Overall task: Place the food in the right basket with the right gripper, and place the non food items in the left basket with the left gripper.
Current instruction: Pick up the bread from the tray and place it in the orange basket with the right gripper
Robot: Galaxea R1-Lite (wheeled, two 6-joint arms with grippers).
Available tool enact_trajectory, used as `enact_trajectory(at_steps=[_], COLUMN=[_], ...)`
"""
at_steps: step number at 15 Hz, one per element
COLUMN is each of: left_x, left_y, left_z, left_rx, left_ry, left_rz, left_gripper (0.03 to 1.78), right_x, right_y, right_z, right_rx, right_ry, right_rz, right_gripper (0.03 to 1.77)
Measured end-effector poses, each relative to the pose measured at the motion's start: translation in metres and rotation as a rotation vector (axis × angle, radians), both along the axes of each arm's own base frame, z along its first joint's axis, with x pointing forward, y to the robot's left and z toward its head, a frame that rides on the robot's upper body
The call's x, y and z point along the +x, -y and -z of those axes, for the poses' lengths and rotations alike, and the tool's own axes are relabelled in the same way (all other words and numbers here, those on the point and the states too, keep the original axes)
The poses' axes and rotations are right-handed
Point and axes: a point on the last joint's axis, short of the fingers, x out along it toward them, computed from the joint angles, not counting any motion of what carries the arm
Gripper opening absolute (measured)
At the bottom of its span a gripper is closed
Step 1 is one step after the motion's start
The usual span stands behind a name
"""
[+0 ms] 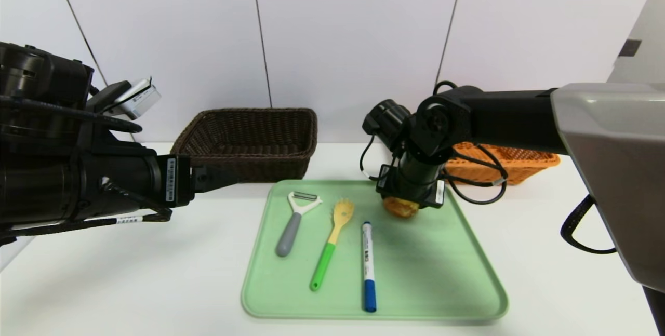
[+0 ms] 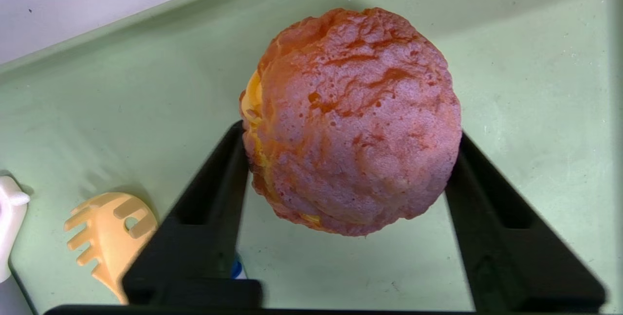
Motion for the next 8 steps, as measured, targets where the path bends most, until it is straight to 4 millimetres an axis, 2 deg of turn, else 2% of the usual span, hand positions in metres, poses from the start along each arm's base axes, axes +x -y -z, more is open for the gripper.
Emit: enact_trajectory(at_steps=[3,5,8], left_x=[0.002,0.003,0.003], left_y=[0.001,0.001,0.001], left_z=[0.001,0.002,0.002], left_rx=[0.002,0.003,0.004], left_ry=[-0.005,-0.008,-0.01], left_rz=[0.0,-0.001,-0.003], left_gripper=[1.69,1.69,1.69], right_x=[0.001,-0.001,-0.012], right_y=[0.001,0.001,0.002], right_z=[0.0,-0.005,-0.026], right_rx=[-0.002,0.005,0.042], right_ry=[0.0,0.006,0.043], right_rz=[-0.001,-0.005,-0.025], right_gripper=[0.83,0.8,0.8])
